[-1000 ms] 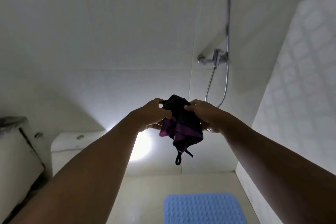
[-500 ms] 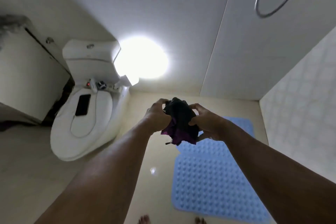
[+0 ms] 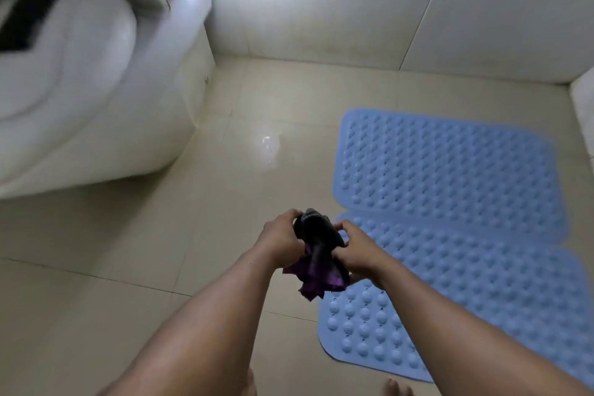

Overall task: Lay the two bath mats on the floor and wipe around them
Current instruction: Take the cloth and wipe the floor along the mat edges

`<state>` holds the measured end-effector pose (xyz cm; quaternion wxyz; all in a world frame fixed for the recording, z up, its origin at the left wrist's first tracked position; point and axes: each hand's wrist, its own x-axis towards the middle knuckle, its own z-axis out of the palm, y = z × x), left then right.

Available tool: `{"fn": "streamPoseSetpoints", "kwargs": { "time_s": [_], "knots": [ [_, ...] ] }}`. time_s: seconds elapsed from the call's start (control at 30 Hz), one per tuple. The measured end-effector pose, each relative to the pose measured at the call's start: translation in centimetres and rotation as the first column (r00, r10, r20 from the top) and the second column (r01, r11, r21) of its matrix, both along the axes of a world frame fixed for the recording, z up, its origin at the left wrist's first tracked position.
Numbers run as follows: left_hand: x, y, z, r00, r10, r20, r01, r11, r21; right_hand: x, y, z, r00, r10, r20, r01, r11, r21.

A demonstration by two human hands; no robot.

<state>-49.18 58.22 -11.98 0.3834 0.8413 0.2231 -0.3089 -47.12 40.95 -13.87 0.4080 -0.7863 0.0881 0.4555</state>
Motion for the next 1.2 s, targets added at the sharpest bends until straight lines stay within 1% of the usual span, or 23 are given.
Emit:
{"fn": "streamPoseSetpoints", "kwargs": {
  "time_s": [0.07, 0.13, 0.23, 0.3, 0.4, 0.43, 0.5, 0.53, 0.57, 0.6, 0.63, 0.67, 0.7, 0.73, 0.87, 0.93, 1.03, 1.1, 1.2],
  "knots": [
    [-1.4, 0.1, -7.6, 0.997, -0.061, -0.055, 0.061, 0.998, 0.007, -1.3, 0.0, -7.4, 0.997, 0.023, -0.069, -0.023, 1.0, 0.002],
    [-2.7, 0.2, -14.2, 0.989, -0.114, -0.095, 0.116, 0.993, 0.017, -2.3, 0.0, -13.5, 0.986, 0.096, -0.138, -0.096, 0.995, 0.01],
    [-4.5, 0.2, -21.0, 0.983, -0.16, -0.085, 0.164, 0.986, 0.044, -3.0, 0.0, -20.2, 0.968, 0.221, -0.12, -0.228, 0.973, -0.044],
    [-5.9, 0.3, -23.3, 0.982, -0.181, -0.057, 0.184, 0.981, 0.066, -3.6, 0.1, -22.5, 0.952, 0.291, -0.099, -0.299, 0.95, -0.085],
    [-8.5, 0.2, -24.4, 0.974, -0.225, -0.022, 0.226, 0.967, 0.118, -5.1, -0.1, -23.7, 0.933, 0.353, -0.077, -0.361, 0.922, -0.143],
    [-9.4, 0.0, -24.3, 0.968, -0.25, -0.023, 0.25, 0.954, 0.167, -5.7, -0.2, -23.7, 0.931, 0.363, -0.048, -0.365, 0.914, -0.179],
    [-11.2, -0.5, -24.7, 0.942, -0.334, 0.005, 0.313, 0.888, 0.337, -6.8, -0.4, -23.6, 0.92, 0.39, 0.022, -0.372, 0.892, -0.255],
    [-12.1, -0.8, -25.1, 0.917, -0.391, 0.077, 0.321, 0.84, 0.438, -7.1, -0.5, -23.8, 0.916, 0.396, 0.072, -0.362, 0.89, -0.278],
    [-12.8, -1.2, -25.7, 0.875, -0.446, 0.189, 0.297, 0.802, 0.517, -7.3, -0.6, -24.0, 0.915, 0.38, 0.135, -0.329, 0.897, -0.294],
    [-13.4, -1.6, -26.6, 0.818, -0.488, 0.305, 0.264, 0.789, 0.555, -7.2, -0.8, -24.3, 0.919, 0.338, 0.205, -0.268, 0.913, -0.307],
    [-13.9, -2.1, -27.6, 0.759, -0.521, 0.39, 0.252, 0.788, 0.561, -7.1, -1.1, -24.8, 0.919, 0.277, 0.282, -0.18, 0.928, -0.325],
    [-14.4, -2.7, -28.6, 0.716, -0.555, 0.424, 0.278, 0.783, 0.557, -6.9, -1.5, -25.1, 0.909, 0.21, 0.361, -0.083, 0.937, -0.338],
    [-14.9, -3.2, -29.6, 0.7, -0.581, 0.414, 0.316, 0.773, 0.55, -6.7, -2.0, -25.6, 0.889, 0.154, 0.431, 0.004, 0.939, -0.343],
    [-15.6, -3.7, -30.4, 0.707, -0.589, 0.393, 0.338, 0.768, 0.543, -6.6, -2.6, -26.1, 0.86, 0.123, 0.495, 0.062, 0.938, -0.342],
    [-18.6, -4.9, -32.1, 0.76, -0.545, 0.354, 0.324, 0.79, 0.52, -7.2, -3.9, -27.7, 0.753, 0.136, 0.644, 0.119, 0.934, -0.336],
    [-18.9, -5.0, -32.4, 0.774, -0.535, 0.34, 0.319, 0.792, 0.52, -7.6, -3.9, -28.5, 0.67, 0.183, 0.719, 0.122, 0.929, -0.35],
    [-17.1, -4.8, -33.4, 0.792, -0.511, 0.336, 0.285, 0.795, 0.536, -6.8, -3.6, -29.7, 0.548, 0.297, 0.782, 0.156, 0.882, -0.444],
    [-15.1, -4.6, -33.8, 0.787, -0.517, 0.338, 0.285, 0.789, 0.544, -5.1, -3.3, -29.7, 0.52, 0.302, 0.799, 0.202, 0.866, -0.459],
    [-11.5, -4.4, -34.0, 0.776, -0.526, 0.349, 0.294, 0.79, 0.537, -1.4, -3.0, -29.5, 0.525, 0.296, 0.798, 0.202, 0.867, -0.455]
  ]
}}
